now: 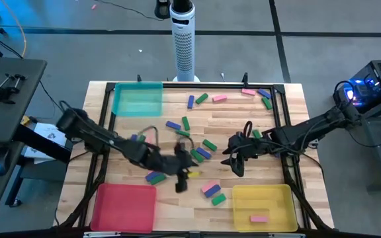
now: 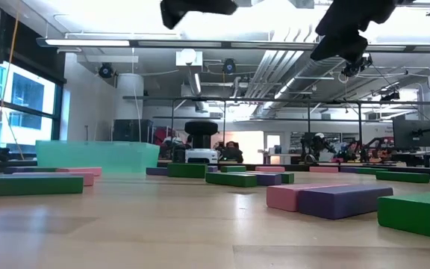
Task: Sort blocks
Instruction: Put the green block into the red bin
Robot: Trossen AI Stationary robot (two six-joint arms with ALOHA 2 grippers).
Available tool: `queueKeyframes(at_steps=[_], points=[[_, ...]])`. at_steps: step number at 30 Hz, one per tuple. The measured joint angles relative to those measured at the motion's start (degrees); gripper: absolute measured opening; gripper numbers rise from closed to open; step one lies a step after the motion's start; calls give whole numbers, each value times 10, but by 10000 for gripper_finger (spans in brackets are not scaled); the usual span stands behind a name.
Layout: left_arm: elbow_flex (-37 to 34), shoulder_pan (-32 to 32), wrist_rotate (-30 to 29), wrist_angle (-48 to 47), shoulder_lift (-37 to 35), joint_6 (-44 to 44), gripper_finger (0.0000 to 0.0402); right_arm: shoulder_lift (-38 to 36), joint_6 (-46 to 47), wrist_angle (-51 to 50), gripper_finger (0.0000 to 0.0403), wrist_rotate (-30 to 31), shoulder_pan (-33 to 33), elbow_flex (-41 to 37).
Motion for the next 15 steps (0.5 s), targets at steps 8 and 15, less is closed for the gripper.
queueKeyframes(at_steps=[8, 15], points=[[92, -45, -2, 0, 137, -20, 124, 0, -18, -3, 188, 7, 1, 0], [180, -66, 15, 42, 272, 156, 124, -4, -15, -9, 188, 36, 1, 0]])
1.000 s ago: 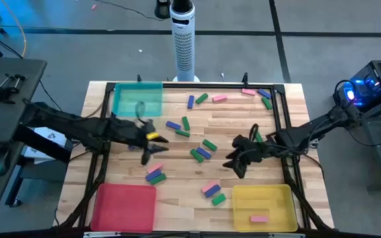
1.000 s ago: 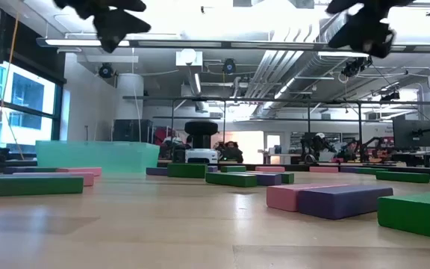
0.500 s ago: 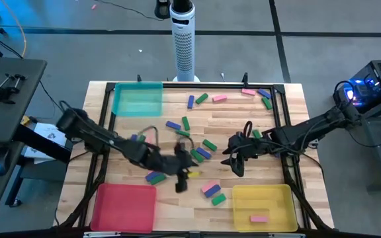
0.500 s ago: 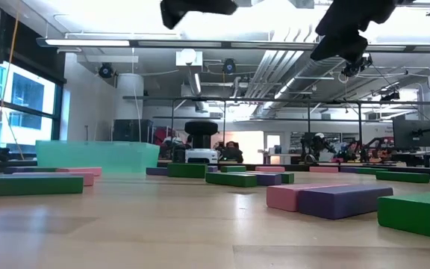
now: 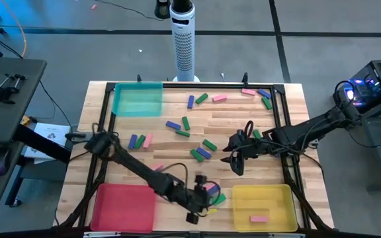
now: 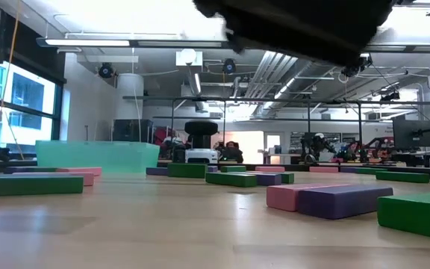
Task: Sort blocks
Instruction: Put the green block into the red bin
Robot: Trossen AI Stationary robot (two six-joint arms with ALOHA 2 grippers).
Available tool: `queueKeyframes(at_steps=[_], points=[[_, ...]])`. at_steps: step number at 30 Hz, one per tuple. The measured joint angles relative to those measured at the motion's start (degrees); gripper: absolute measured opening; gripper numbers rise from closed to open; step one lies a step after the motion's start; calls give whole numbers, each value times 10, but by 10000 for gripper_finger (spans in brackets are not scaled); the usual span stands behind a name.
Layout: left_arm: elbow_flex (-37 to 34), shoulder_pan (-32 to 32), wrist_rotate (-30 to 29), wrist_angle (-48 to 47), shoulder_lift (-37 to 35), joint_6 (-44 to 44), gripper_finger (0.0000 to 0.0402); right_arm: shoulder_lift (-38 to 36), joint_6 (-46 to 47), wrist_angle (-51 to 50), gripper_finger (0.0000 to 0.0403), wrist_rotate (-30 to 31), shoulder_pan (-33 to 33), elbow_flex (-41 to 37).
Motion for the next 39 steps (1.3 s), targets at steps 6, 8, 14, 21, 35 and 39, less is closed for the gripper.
queueKeyframes(at_steps=[6, 8, 14, 21, 35, 39], points=[[76, 17, 0, 5, 91, -27, 143, -1, 10, -22, 188, 0, 0, 0], [95, 23, 1, 1, 106, -53, 157, -1, 11, -31, 188, 0, 0, 0], [121, 27, 7, -18, 126, -72, 210, -1, 20, -33, 188, -4, 0, 0], [122, 13, -61, -72, 126, -48, 225, -1, 21, -32, 188, -10, 1, 0], [122, -4, -62, -33, 134, -78, 225, -1, 22, -31, 188, -12, 1, 0], [122, -4, -64, -9, 158, -87, 225, -1, 22, -29, 188, -12, 1, 0]])
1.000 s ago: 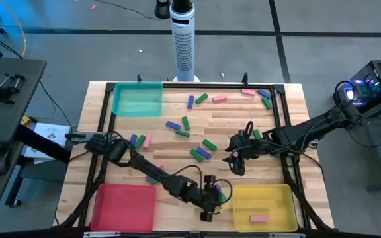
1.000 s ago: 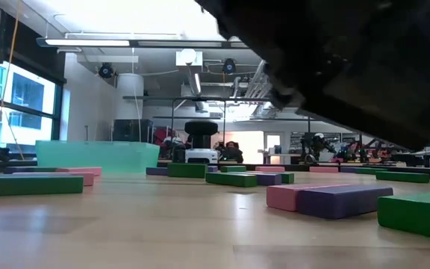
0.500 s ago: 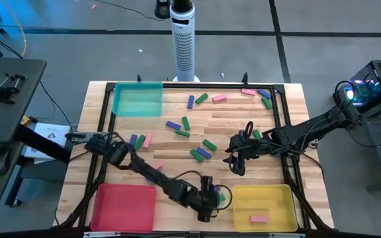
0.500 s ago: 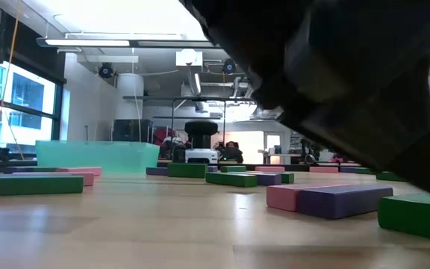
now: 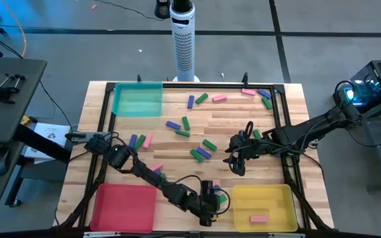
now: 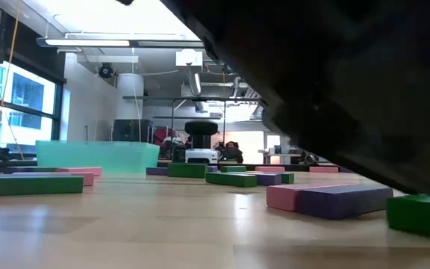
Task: Sort blocks
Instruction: Put the green block into the red bin
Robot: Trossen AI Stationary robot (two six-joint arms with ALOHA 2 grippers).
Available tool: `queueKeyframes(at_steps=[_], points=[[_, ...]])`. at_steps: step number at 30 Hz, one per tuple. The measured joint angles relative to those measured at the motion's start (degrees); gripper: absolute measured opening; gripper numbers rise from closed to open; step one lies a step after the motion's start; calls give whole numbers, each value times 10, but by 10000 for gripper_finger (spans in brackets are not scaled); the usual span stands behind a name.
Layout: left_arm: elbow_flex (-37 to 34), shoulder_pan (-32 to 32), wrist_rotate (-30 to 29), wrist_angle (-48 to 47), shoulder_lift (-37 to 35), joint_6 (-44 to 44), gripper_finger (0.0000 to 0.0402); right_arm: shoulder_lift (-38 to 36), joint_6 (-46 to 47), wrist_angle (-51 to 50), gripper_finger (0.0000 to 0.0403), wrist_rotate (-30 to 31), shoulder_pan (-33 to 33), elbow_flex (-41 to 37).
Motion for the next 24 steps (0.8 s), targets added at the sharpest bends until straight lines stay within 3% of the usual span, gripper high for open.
queueKeyframes(at_steps=[17, 24], points=[[-1, -2, -25, -3, 11, -117, 225, 0, 4, 2, 188, -6, 0, 0], [-1, 2, -55, -5, 12, -237, 206, 0, 4, 2, 188, -11, 0, 0]])
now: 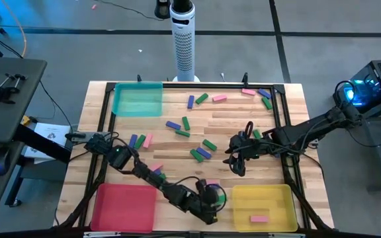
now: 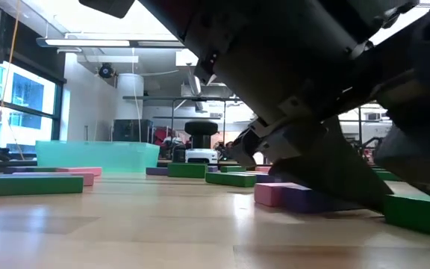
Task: Sort blocks
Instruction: Put the green block into the red bin
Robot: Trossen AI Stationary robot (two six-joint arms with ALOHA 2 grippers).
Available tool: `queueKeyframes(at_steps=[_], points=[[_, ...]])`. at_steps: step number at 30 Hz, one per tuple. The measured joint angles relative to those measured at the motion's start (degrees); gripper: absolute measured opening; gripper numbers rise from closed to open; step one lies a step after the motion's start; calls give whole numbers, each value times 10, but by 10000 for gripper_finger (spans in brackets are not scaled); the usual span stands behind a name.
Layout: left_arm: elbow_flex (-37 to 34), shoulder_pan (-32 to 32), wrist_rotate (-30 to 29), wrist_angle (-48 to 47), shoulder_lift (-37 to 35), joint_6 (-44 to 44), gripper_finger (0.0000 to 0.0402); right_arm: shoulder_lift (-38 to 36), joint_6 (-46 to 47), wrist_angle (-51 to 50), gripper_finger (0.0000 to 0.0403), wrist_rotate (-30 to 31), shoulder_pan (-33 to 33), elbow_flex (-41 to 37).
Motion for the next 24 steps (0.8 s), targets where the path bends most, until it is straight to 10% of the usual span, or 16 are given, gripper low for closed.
queueKeyframes(at_steps=[6, 17, 24], points=[[0, 7, -2, -31, -12, -45, 85, 0, 0, -1, 188, 0, 0, 1], [0, -4, -60, -195, -210, -28, 83, 0, -66, -2, 188, 24, 0, 66], [1, -78, 49, -375, -314, -113, 83, 0, -115, -5, 188, 25, 0, 78]])
